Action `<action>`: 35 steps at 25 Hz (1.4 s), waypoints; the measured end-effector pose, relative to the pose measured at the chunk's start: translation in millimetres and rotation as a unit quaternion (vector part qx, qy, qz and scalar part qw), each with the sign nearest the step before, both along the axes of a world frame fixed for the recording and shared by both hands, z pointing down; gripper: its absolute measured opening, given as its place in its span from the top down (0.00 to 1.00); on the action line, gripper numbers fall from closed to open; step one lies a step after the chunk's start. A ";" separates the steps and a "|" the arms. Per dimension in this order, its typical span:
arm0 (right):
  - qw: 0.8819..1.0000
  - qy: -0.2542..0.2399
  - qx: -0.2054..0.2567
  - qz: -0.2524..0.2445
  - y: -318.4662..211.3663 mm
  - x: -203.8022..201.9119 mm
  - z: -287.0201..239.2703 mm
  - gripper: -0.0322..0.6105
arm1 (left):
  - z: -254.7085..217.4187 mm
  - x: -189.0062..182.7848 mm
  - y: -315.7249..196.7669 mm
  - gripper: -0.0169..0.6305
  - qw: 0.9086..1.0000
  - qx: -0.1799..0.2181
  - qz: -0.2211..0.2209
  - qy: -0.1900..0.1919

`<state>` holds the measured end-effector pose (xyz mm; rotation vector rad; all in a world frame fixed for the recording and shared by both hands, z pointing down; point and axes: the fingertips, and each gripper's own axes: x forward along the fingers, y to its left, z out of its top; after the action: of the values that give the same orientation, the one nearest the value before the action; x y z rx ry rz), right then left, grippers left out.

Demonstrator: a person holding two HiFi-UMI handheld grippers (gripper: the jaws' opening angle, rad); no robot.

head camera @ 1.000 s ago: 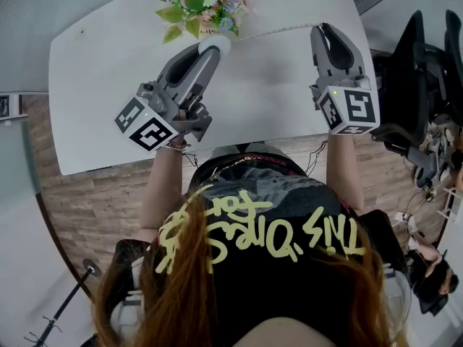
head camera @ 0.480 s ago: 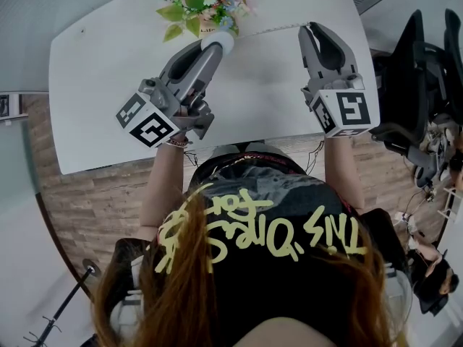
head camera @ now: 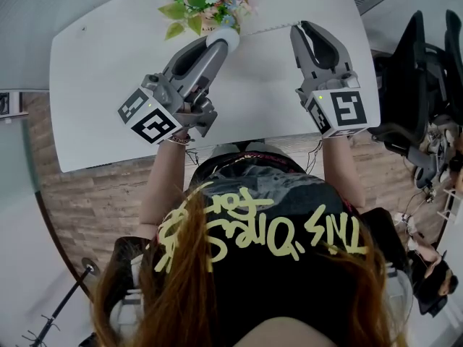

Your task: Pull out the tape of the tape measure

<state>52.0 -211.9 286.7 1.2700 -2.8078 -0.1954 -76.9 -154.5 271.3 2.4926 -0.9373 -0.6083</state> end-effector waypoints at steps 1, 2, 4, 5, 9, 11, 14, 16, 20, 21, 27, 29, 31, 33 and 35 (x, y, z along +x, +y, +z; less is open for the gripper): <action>1.000 0.001 0.000 -0.003 1.0 -2.2 0.2 0.85 | -0.3 0.8 0.2 0.88 1.000 0.001 0.001 0.001; 1.000 0.002 0.000 -0.006 2.1 -4.6 0.5 0.85 | -0.4 1.7 0.3 0.88 1.000 0.001 0.003 0.002; 1.000 0.003 0.002 -0.013 4.3 -9.8 0.7 0.85 | -0.6 3.6 0.2 0.88 1.000 0.001 0.005 0.003; 1.000 0.003 0.003 -0.016 5.2 -12.3 0.2 0.85 | -0.8 4.6 0.0 0.88 1.000 0.001 0.006 0.004; 1.000 0.006 0.005 -0.028 7.5 -20.7 -0.6 0.85 | -2.0 8.4 -2.1 0.88 1.000 0.003 0.011 0.007; 0.999 0.007 0.006 -0.033 8.7 -24.1 -0.8 0.85 | -2.7 10.7 -3.3 0.88 1.000 0.003 0.013 0.009; 0.999 0.010 0.009 -0.045 13.4 -32.3 -1.4 0.85 | -4.1 12.9 -4.0 0.88 1.000 0.004 0.015 0.011; 0.998 0.014 0.012 -0.052 16.5 -37.9 -0.6 0.85 | -4.8 13.3 -4.0 0.88 1.000 0.004 0.016 0.012; 0.999 0.021 0.004 -0.050 16.7 -38.9 2.1 0.85 | -4.8 12.5 -4.7 0.88 1.000 0.003 0.015 0.013; 0.999 0.023 0.002 -0.049 16.3 -38.6 2.8 0.85 | -4.7 12.4 -5.0 0.88 1.000 0.002 0.015 0.014; 0.997 0.037 0.011 -0.059 19.5 -46.8 0.3 0.85 | -1.0 15.4 -7.0 0.88 1.000 -0.003 0.011 -0.007; 0.997 0.053 0.013 -0.059 19.8 -47.1 2.3 0.85 | -1.0 15.8 -7.8 0.88 1.000 -0.003 0.009 -0.011; 0.996 0.061 0.024 -0.065 22.1 -49.8 0.4 0.85 | -1.5 16.3 -8.6 0.88 1.000 -0.003 0.010 -0.014; 0.995 0.065 0.030 -0.070 23.9 -52.0 -1.0 0.85 | -2.4 16.7 -8.9 0.88 1.000 -0.003 0.010 -0.015; 0.995 0.067 0.032 -0.073 24.8 -53.3 -1.3 0.85 | -2.8 17.1 -9.1 0.88 1.000 -0.002 0.011 -0.015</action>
<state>-1.3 -187.1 285.4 1.0206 -2.7989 -0.3667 -59.8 -163.6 268.6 2.5110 -0.9192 -0.5623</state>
